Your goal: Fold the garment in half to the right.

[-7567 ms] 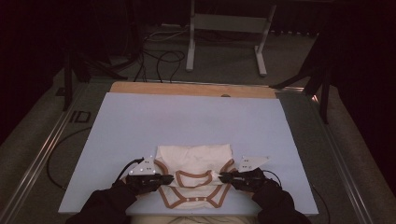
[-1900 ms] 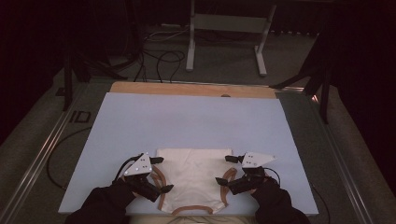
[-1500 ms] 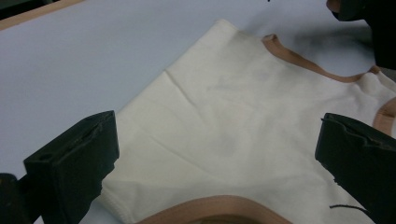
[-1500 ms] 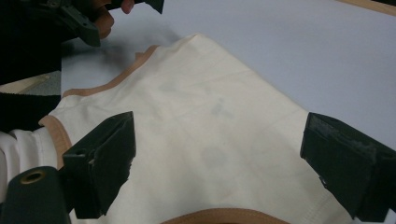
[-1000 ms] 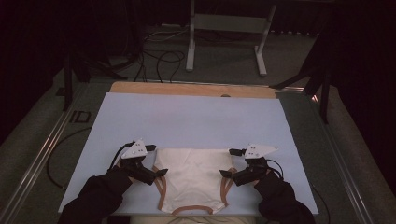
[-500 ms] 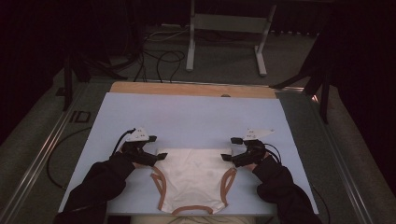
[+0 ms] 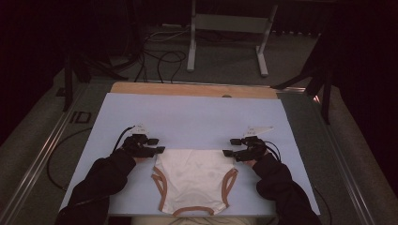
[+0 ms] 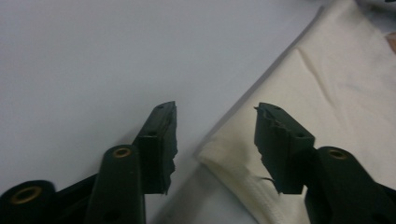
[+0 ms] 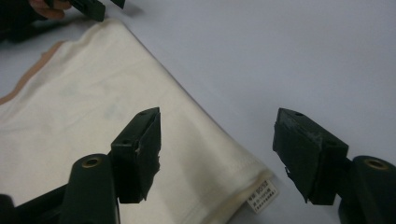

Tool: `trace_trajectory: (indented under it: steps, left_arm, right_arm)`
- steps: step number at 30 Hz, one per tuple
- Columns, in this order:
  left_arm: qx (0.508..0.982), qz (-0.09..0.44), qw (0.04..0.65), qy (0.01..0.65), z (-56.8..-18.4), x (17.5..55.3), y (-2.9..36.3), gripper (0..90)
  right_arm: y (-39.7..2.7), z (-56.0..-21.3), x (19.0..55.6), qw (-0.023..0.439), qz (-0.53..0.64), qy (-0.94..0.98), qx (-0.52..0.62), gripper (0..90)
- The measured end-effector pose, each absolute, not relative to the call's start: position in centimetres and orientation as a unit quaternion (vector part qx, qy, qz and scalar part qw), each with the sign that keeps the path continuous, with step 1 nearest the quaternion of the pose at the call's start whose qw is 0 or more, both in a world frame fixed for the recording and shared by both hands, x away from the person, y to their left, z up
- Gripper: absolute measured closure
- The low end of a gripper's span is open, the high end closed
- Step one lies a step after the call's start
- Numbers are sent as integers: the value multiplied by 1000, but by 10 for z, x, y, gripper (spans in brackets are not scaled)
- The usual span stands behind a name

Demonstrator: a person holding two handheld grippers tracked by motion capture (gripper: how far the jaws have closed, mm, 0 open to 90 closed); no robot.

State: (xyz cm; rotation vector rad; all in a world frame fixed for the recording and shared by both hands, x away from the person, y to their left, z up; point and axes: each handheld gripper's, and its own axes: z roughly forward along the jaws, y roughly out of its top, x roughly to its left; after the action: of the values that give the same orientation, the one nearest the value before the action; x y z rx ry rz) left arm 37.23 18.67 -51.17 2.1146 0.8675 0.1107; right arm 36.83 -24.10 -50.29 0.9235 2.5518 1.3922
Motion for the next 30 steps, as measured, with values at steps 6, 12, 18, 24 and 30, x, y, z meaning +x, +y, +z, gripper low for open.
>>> trace_trajectory:
  steps: [6, 12, 18, 24, 30]
  left_arm:
    - [847, 26, 394, 356, -518, 376, 186, 623]
    - [850, 17, 386, 358, -521, 375, 186, 698]
    - [854, 12, 379, 355, -520, 374, 186, 769]
    - [852, 4, 385, 354, -522, 371, 187, 861]
    - [852, 9, 387, 351, -521, 371, 187, 882]
  right_arm:
    - [-242, -510, 370, 41, 443, 841, 308, 353]
    - [-242, -515, 371, 34, 426, 849, 311, 378]
    - [-242, -521, 373, 30, 406, 854, 323, 408]
    - [-242, -522, 373, 38, 390, 862, 322, 594]
    - [-239, -520, 371, 37, 379, 872, 309, 833]
